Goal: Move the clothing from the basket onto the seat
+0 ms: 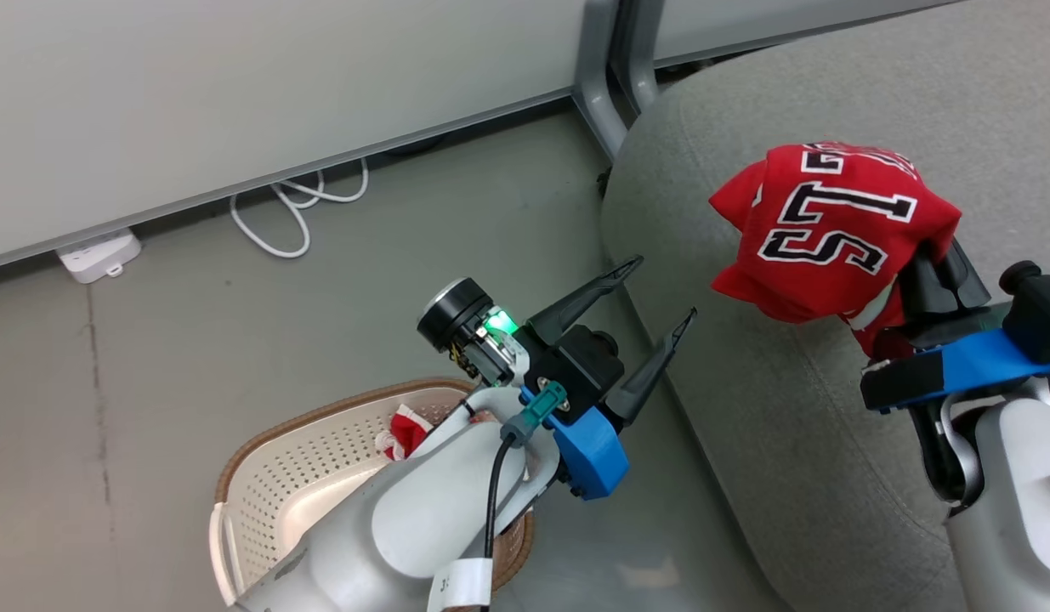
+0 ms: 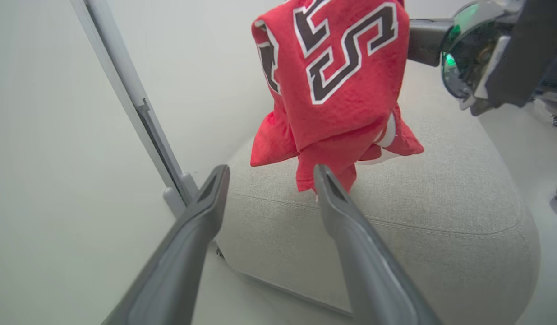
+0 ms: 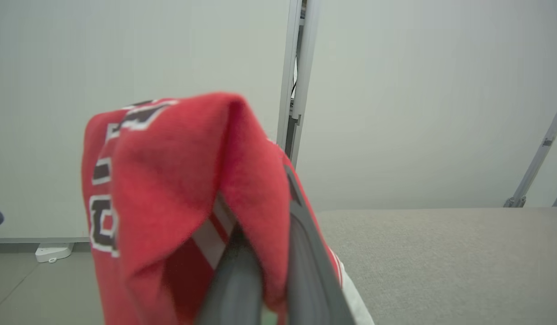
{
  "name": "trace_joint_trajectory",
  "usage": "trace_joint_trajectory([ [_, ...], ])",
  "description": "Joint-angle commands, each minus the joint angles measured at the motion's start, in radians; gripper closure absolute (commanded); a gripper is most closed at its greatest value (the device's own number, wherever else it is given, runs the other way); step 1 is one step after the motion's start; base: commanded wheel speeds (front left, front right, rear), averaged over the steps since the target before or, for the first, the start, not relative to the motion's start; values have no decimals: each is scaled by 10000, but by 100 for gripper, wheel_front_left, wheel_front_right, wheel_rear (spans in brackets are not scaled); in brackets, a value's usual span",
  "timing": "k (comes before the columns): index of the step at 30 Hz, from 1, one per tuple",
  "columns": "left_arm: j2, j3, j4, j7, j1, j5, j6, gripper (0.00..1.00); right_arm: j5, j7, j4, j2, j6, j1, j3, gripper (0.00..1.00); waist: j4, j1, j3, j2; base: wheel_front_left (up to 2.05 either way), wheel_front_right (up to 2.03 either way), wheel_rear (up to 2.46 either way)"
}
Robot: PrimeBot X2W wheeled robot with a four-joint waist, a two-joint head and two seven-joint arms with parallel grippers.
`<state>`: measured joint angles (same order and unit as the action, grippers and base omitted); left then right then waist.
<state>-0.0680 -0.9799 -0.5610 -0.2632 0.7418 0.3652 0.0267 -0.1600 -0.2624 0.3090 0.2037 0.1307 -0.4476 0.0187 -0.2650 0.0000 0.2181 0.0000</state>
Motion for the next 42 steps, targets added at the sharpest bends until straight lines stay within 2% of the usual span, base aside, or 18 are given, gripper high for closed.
trace_joint_trajectory([
  [1,-26,-29,70,-25,-88,-61,36,0,35,-38,-100,-11,1,198,-141,100,-371,0,118,0,0,0,0],
  [12,93,-454,307,-25,-375,-214,227,0,35,-38,-314,-213,1,1118,-1264,100,-1092,0,267,0,0,0,0],
  [24,144,-436,384,-24,-254,-242,164,0,51,-38,-418,-362,1,1075,-1457,100,-1266,0,396,0,0,0,0],
  [32,151,-436,443,-24,323,-475,97,0,7,-40,-917,136,1,-287,-1730,100,-1222,0,1320,0,0,0,0],
  [36,145,-472,379,13,853,-641,118,0,-26,-38,-1245,645,1,-1519,-2011,100,-1092,0,2166,0,0,0,0],
  [42,118,-505,481,220,1855,-965,97,0,-292,-37,-1304,1598,1,-3512,-3121,100,-758,0,3770,0,0,0,0],
])
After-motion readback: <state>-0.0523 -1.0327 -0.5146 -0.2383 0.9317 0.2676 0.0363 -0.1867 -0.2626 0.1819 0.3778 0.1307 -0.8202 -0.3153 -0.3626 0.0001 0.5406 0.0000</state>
